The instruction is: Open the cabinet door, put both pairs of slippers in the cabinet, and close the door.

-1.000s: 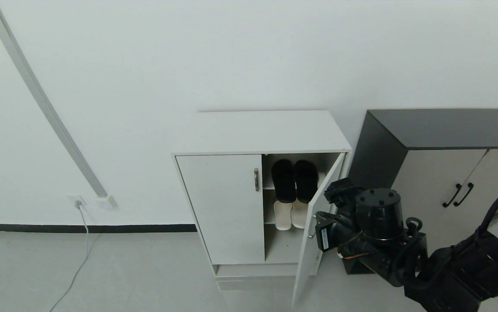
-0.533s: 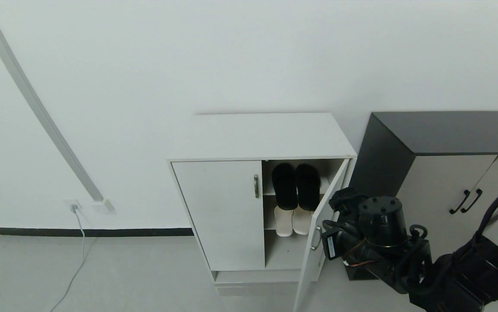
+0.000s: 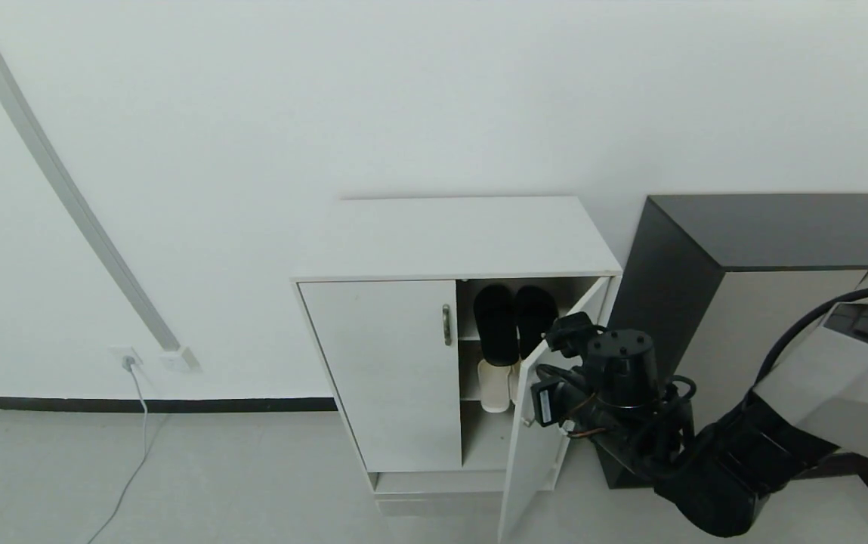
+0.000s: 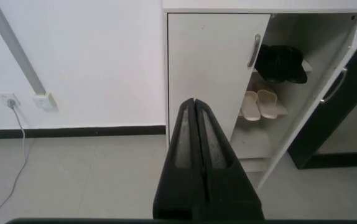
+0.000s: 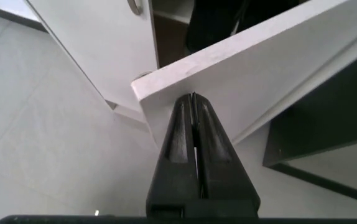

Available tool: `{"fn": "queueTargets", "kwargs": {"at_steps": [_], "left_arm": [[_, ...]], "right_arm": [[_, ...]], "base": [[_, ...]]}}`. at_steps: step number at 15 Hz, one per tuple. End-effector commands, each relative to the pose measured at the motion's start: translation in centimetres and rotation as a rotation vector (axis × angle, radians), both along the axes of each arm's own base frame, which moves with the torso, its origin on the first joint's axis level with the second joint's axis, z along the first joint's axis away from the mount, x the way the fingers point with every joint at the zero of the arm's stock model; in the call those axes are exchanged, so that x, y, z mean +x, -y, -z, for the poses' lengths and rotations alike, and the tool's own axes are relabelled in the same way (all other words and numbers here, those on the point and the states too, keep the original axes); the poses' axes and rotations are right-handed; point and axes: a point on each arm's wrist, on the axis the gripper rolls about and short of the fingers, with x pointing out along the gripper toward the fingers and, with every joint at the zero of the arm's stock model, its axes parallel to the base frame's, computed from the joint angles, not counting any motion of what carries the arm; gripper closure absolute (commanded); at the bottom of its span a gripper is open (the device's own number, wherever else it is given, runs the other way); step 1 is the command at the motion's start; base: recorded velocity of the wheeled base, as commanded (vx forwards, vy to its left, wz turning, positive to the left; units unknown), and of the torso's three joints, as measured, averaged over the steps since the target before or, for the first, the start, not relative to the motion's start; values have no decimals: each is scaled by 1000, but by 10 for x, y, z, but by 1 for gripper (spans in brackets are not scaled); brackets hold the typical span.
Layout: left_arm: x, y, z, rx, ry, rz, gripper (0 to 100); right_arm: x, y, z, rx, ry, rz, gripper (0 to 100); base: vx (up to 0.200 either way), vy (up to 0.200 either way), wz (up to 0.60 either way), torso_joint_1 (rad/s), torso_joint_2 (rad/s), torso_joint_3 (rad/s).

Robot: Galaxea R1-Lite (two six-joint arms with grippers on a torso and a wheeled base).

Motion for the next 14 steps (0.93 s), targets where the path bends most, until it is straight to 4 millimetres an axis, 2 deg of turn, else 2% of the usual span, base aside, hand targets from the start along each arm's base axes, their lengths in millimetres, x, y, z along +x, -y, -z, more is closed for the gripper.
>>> {"fn": "queueTargets", "kwargs": {"at_steps": [1,6,10,14], "left_arm": [[0,0,0,-1,0,0,100],[0,0,0,-1,0,0,100],[0,0,0,-1,0,0,100],[0,0,0,-1,0,0,100]], "right_arm": [[13,-8,11,-2,0,3,100],[37,-22,11,24,35,13,100],[57,-25,6,26,39,35,100],[86,-25,9,46,67,69,100]], "base": [[0,0,0,0,0,0],[0,0,0,0,0,0],[0,0,0,0,0,0],[0,0,0,0,0,0]]}}
